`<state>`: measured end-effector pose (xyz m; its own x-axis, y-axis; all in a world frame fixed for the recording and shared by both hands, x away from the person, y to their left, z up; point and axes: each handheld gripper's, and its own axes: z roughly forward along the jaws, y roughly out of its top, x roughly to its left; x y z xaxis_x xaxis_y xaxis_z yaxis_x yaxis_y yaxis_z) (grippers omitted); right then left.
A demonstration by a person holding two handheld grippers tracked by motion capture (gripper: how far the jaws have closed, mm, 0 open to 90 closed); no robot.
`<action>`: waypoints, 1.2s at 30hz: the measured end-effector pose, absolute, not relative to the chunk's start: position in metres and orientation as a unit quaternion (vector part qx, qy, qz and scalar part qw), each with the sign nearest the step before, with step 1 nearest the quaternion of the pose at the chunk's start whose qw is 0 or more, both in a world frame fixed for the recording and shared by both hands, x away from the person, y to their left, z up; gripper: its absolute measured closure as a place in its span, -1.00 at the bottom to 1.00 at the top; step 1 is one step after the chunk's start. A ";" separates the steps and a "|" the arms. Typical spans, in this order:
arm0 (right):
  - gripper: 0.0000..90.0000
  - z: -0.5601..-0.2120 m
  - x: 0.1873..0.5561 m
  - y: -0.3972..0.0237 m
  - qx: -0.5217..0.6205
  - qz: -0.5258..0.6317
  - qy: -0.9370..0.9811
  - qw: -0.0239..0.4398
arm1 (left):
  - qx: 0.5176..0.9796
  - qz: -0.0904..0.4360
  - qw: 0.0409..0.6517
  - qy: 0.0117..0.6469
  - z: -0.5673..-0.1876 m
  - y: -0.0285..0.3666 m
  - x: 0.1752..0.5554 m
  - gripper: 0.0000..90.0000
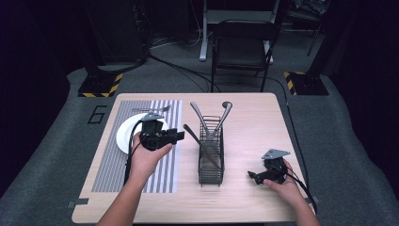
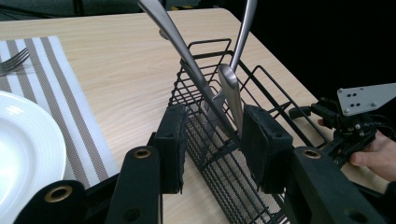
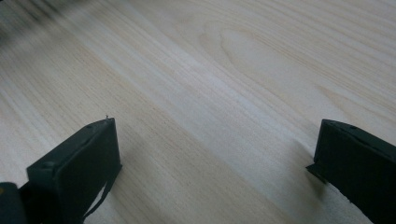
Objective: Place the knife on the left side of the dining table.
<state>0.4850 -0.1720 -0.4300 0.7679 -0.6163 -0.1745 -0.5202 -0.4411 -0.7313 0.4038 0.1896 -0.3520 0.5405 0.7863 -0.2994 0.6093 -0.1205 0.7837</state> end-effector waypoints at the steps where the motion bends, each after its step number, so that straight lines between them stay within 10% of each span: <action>1: -1.00 -0.430 0.485 -0.172 -0.847 -0.059 0.336 0.408 | 0.741 0.094 0.468 0.472 -0.352 0.189 0.404 0.34; 36: -1.00 -0.430 0.485 -0.172 -0.847 -0.059 0.335 0.409 | 0.737 0.094 0.472 0.475 -0.352 0.161 0.428 0.66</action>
<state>0.4850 -0.1720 -0.4300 0.7682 -0.6159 -0.1749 -0.5202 -0.4411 -0.7313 0.4277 0.1608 -0.3525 0.5308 0.7889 -0.3096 0.6112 -0.1033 0.7847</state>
